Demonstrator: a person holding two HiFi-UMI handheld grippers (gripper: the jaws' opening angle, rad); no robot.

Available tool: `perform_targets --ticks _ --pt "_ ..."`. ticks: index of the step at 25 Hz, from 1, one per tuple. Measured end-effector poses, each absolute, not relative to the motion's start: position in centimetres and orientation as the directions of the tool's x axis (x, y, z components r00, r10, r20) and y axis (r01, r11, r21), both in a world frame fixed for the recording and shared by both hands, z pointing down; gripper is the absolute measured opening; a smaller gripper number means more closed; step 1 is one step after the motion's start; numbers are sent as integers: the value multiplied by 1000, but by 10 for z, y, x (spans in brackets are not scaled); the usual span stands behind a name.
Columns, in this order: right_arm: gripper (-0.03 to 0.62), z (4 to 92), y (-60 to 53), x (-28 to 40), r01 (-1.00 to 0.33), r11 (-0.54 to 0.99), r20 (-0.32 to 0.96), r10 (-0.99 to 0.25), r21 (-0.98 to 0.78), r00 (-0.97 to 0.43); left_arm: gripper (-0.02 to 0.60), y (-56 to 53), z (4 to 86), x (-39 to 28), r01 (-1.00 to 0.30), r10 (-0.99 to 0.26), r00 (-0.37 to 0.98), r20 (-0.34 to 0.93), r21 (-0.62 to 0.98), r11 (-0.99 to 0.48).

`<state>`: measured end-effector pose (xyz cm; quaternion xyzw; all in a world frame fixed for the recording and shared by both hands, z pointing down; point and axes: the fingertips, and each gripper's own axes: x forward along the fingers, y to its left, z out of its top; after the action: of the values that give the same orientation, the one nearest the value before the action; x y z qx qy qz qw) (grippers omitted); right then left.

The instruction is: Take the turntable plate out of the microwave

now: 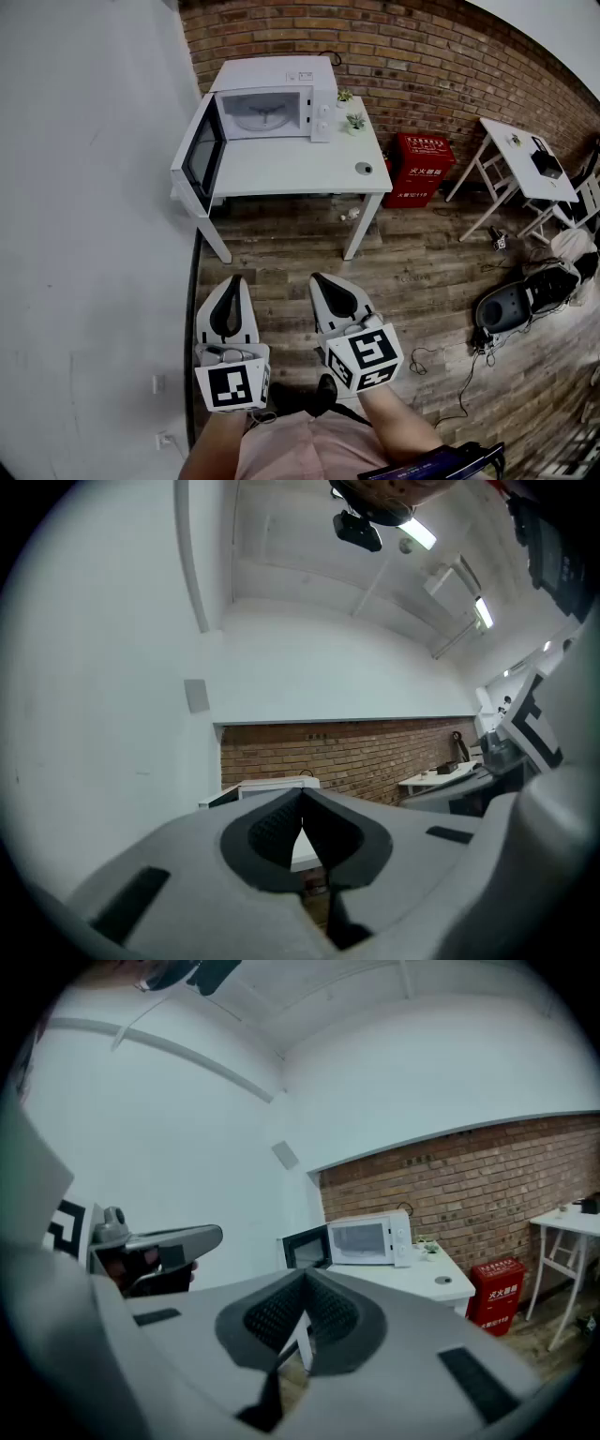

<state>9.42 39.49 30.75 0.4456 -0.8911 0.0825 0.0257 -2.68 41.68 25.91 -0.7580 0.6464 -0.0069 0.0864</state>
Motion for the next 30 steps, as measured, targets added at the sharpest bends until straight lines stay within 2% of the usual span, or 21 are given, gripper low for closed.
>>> perform_targets --ticks 6,10,11,12,14,22,30 --pt "3 312 395 108 -795 594 120 -786 -126 -606 6 418 265 -12 -979 -982 162 -95 -143 -148" --pt "11 306 394 123 -779 608 71 -779 -154 -623 8 420 263 3 -982 -983 151 -106 -132 -136" --pt "134 305 394 125 -764 623 61 -767 -165 -639 43 421 263 7 -983 -982 149 -113 -128 -134" --pt "199 305 393 127 -751 637 55 -755 -173 -653 110 421 263 12 -983 -982 147 -116 -127 -132" --pt "183 305 389 133 -747 645 52 -751 -161 -659 124 420 263 18 -984 -984 136 -114 -134 -121" --pt "159 323 361 149 -755 635 86 -753 -164 -652 106 408 280 25 -985 -993 92 -75 -153 -79" --pt "147 345 312 128 -760 628 134 -749 -167 -649 103 359 301 4 -988 -995 91 -43 -126 -85"
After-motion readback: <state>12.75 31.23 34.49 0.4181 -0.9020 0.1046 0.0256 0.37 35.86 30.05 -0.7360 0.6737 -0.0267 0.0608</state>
